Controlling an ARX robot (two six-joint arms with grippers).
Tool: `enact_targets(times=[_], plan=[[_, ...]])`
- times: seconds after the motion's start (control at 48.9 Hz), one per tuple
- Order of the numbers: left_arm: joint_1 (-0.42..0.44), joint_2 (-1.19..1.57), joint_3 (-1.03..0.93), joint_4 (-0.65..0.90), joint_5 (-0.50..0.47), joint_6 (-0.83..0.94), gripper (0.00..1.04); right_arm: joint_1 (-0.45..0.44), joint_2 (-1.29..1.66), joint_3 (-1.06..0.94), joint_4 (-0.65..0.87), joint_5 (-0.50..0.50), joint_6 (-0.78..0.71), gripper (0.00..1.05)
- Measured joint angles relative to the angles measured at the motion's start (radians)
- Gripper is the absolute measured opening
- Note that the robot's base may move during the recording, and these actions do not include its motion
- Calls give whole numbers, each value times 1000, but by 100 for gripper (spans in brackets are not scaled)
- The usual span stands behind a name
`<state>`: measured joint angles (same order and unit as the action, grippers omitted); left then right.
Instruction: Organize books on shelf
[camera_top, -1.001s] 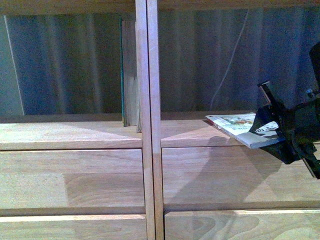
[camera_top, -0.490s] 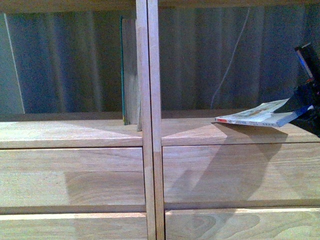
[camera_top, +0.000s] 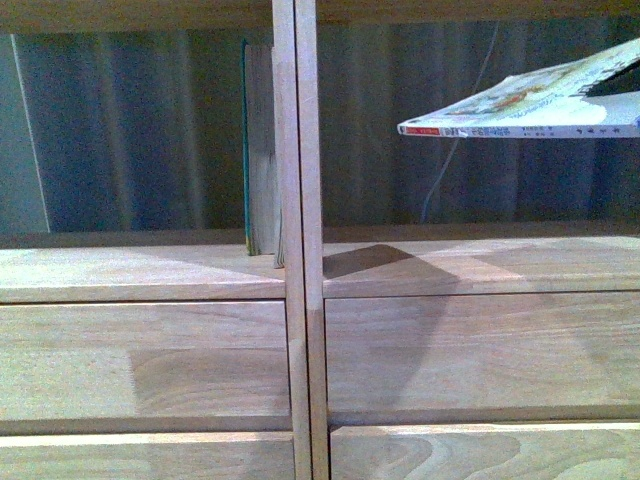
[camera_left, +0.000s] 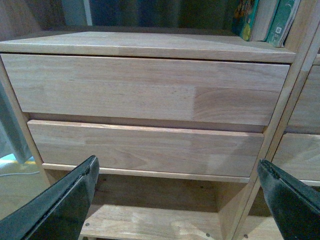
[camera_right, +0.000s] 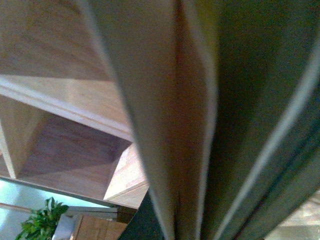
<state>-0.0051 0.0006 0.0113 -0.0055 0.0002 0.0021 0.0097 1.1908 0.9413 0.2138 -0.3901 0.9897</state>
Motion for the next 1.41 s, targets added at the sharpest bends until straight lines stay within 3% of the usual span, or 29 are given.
enact_targets(times=[0.306, 0.429, 0.531, 0.735, 0.797, 1.022, 1.41], plan=[[5, 5, 0, 4, 14, -23, 97, 93, -74, -37, -11, 5, -23, 7], [82, 142, 16, 165, 166, -197, 97, 134, -96, -48, -11, 17, -32, 7], [159, 381, 92, 387, 313, -418, 97, 184, -123, -55, -13, 23, -45, 7], [167, 684, 232, 697, 555, -788, 97, 264, -159, -66, -19, 44, -69, 7], [138, 736, 265, 761, 552, -882, 97, 283, -160, -66, -20, 51, -71, 7], [-21, 933, 398, 935, 380, -1162, 97, 366, -160, -66, -17, 104, -74, 7], [-216, 1091, 465, 1033, 246, -1250, 97, 449, -159, -66, -6, 139, -66, 7]])
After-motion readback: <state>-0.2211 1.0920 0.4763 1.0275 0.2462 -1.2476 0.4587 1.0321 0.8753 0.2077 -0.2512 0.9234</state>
